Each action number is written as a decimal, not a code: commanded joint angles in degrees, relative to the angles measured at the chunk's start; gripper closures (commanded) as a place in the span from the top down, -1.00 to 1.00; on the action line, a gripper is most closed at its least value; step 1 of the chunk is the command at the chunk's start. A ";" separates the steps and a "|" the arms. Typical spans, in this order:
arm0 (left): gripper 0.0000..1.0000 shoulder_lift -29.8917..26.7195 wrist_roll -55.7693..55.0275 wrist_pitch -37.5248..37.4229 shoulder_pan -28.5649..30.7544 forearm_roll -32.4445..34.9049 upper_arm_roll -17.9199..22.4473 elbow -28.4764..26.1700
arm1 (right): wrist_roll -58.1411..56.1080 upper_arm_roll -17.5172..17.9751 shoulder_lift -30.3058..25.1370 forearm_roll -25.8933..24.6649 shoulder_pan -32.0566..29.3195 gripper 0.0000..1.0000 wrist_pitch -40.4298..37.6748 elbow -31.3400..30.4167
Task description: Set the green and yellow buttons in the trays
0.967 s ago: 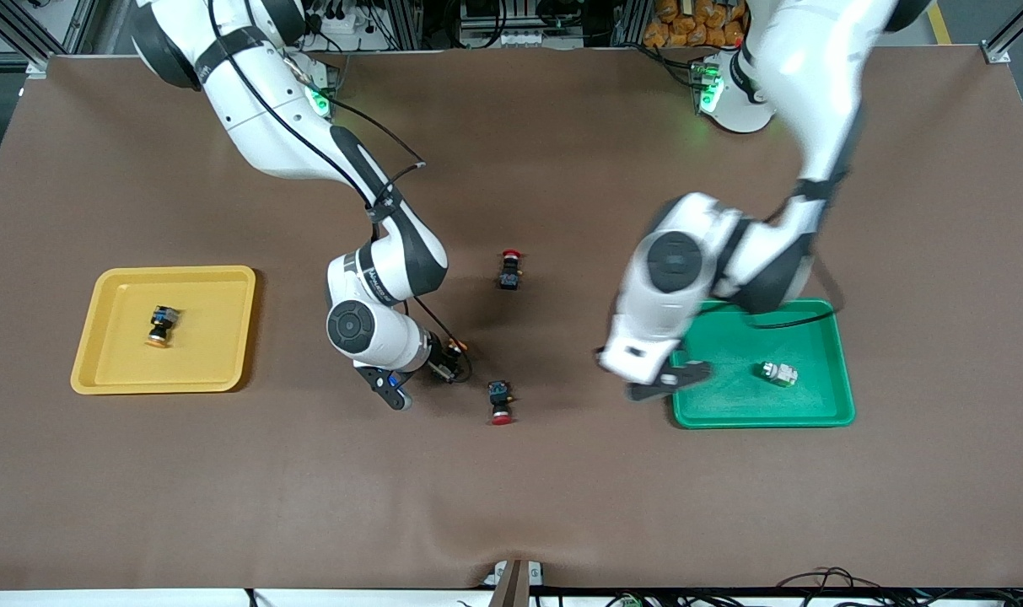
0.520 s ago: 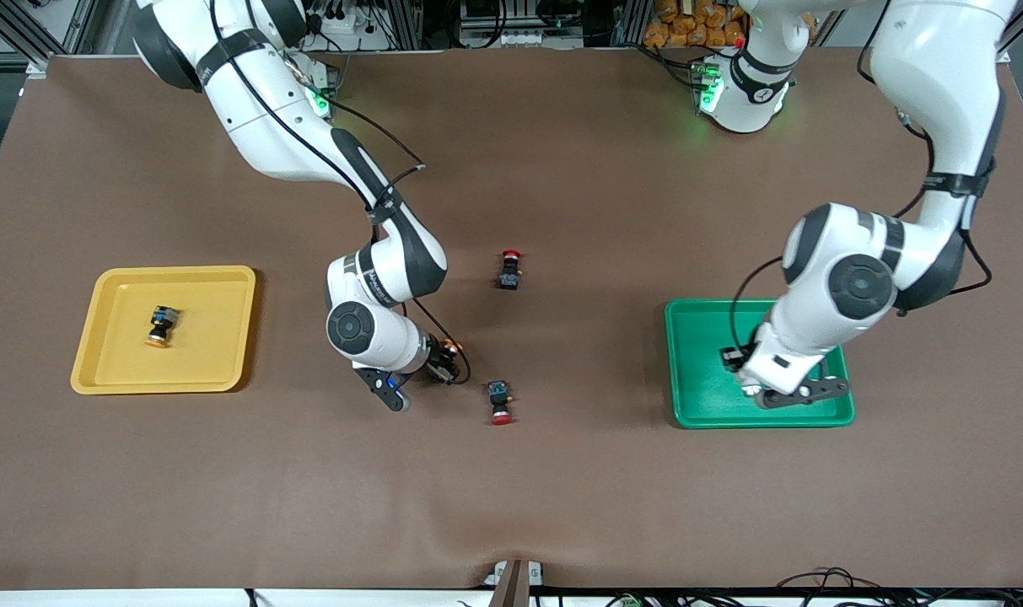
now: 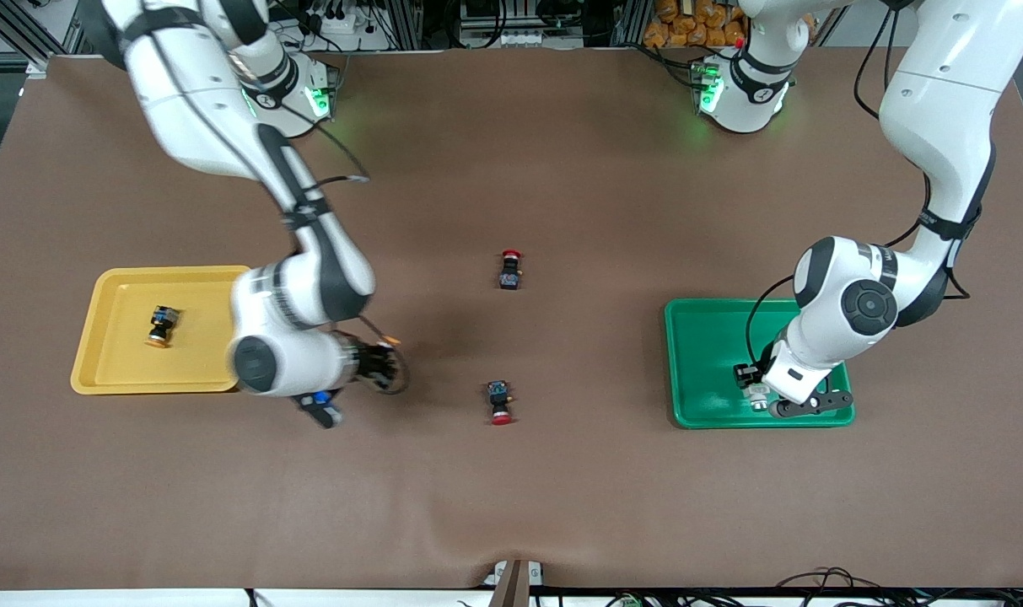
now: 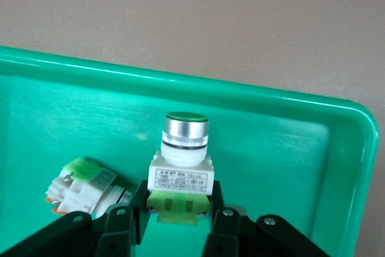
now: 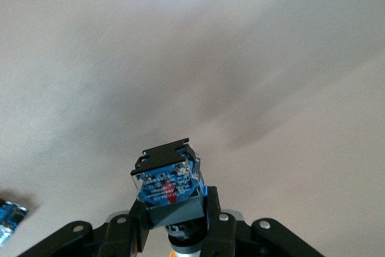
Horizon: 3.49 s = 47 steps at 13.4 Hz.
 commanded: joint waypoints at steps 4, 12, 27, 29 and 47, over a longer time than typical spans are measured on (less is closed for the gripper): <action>-1.00 0.45 -1.64 0.47 -2.18 1.14 -0.68 1.83 | -20.20 1.18 -3.78 -0.85 -12.15 -1.00 -10.30 -1.18; 1.00 0.72 -2.96 0.21 -2.63 1.32 -1.03 2.62 | -44.44 0.83 -3.35 -4.54 -26.82 -0.90 -16.83 -4.86; 1.00 -5.96 -2.69 -20.43 -2.27 0.44 -3.66 12.28 | -51.97 1.53 -2.64 -3.84 -26.50 1.00 -15.33 6.17; 1.00 -5.96 -2.70 -25.25 -2.10 0.44 -4.89 15.44 | -52.32 1.53 -2.64 -3.93 -25.27 1.00 -15.24 11.54; 1.00 -20.29 9.57 -45.73 -1.40 -2.38 -7.27 24.05 | -38.09 0.65 -25.65 -8.93 -19.74 1.00 -34.03 20.02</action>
